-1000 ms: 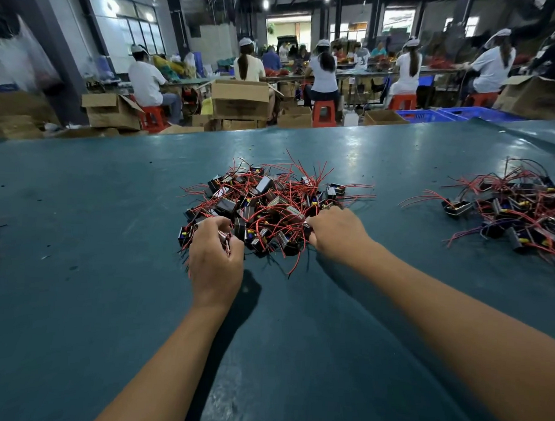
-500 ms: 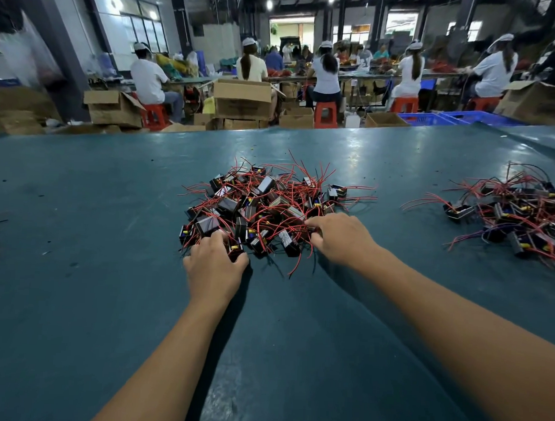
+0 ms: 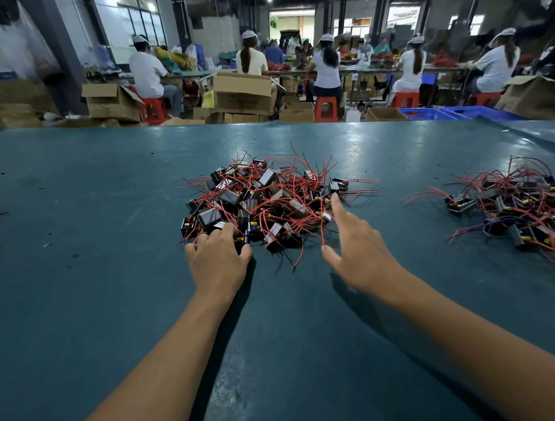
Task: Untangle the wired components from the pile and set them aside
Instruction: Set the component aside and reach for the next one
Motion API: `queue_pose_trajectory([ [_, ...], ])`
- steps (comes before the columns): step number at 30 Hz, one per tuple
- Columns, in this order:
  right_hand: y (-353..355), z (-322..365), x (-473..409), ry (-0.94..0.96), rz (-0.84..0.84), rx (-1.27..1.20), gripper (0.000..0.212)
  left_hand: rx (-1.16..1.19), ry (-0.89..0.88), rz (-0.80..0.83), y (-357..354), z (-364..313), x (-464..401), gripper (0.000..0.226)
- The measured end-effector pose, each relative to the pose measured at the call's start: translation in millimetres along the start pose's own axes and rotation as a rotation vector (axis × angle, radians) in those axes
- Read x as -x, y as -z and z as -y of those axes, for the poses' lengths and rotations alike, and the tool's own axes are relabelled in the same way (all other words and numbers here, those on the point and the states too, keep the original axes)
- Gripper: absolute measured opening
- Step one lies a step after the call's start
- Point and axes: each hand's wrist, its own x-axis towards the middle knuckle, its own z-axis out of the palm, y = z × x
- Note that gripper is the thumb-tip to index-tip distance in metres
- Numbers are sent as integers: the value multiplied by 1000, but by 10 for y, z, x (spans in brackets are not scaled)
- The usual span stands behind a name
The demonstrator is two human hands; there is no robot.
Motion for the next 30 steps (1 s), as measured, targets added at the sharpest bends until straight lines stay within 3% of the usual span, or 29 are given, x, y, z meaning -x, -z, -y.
queue_pose_trajectory([
  [7, -41, -35, 487, 11, -24, -177, 78, 226, 39, -103, 148, -52, -18, 13],
  [14, -14, -93, 443, -45, -192, -283, 63, 1041, 210, -5, 458, -220, 90, 25],
  [16, -22, -69, 443, -34, -198, -296, 61, 1265, 351, 105, 563, -232, 80, 19],
  [19, -40, -57, 449, 4, -230, -339, 54, 1669, 497, 558, 671, -196, 102, 22],
  [23, 21, -10, 459, 125, -278, -495, 32, 1596, 225, 761, 654, -311, 210, 21],
  [27, 27, 37, 480, 145, -124, -555, 43, 1504, 130, 882, 623, -457, 322, 20],
  [30, 0, -2, 486, 179, 13, -463, 53, 1468, 122, 973, 613, -480, 370, 19],
])
